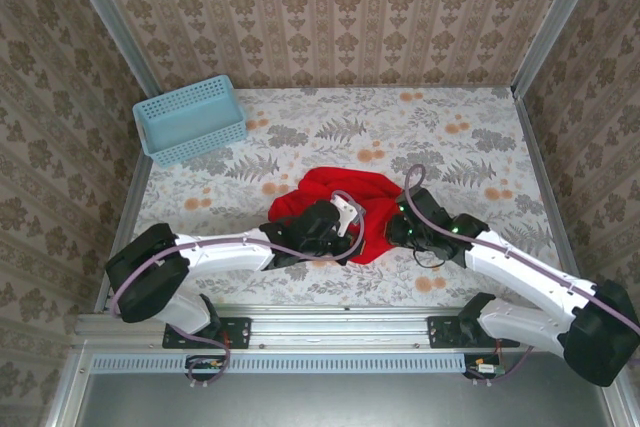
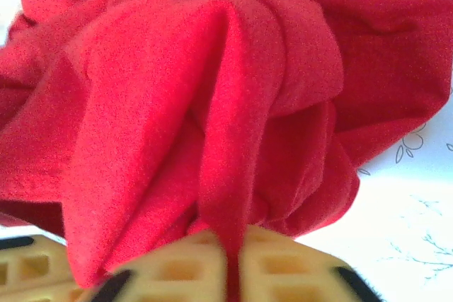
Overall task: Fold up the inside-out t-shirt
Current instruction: Turn the T-shirt inside out at the center of the table.
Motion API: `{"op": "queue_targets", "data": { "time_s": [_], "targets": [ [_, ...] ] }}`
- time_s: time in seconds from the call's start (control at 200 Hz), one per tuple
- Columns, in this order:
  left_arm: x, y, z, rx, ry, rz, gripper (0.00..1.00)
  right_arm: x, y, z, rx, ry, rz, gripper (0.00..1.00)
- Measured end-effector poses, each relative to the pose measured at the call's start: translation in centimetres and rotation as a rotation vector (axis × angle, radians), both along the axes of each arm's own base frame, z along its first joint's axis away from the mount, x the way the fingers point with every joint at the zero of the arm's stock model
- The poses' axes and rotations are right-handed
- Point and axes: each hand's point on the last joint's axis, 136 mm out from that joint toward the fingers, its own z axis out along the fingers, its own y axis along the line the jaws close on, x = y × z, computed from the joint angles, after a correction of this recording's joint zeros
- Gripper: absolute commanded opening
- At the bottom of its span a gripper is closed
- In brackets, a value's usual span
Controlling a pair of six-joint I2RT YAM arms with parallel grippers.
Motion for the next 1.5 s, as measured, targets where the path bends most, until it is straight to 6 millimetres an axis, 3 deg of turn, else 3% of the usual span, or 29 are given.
{"op": "queue_targets", "data": {
  "time_s": [0.13,0.285,0.475,0.635,0.73,0.925,1.11,1.4,1.495],
  "targets": [
    [0.3,0.4,-0.9,0.042,0.005,0.020,0.06,-0.6,-0.3,0.1,0.044,-0.045,0.005,0.00],
    [1.2,1.7,-1.7,0.185,-0.026,0.083,0.25,-2.4,-1.1,-2.1,0.080,-0.050,0.013,0.00],
    [-0.5,1.0,2.6,0.206,-0.141,0.051,0.33,-4.1,-1.4,-5.4,0.108,-0.010,0.010,0.00],
    [-1.2,-0.2,5.1,0.148,-0.170,0.022,0.33,-4.0,0.0,-3.9,0.174,-0.075,0.046,0.00],
    [-1.6,-1.0,4.4,0.159,-0.164,-0.005,0.34,-3.7,0.9,-2.6,0.223,-0.121,0.059,0.00],
    [-1.5,-1.8,0.3,0.268,-0.136,-0.034,0.45,-3.8,1.6,-1.9,0.251,-0.141,0.076,0.00],
    [-0.7,-2.6,-1.4,0.348,-0.130,-0.021,0.39,-3.7,1.1,-2.5,0.223,-0.141,0.058,0.00],
    [2.5,-0.6,-3.3,0.421,-0.112,0.106,0.11,-4.0,0.8,-2.6,0.215,-0.137,0.042,0.00],
    [2.6,0.0,-3.9,0.424,-0.108,0.113,0.01,-4.1,0.1,-3.0,0.198,-0.132,0.017,0.00]
  ]
}}
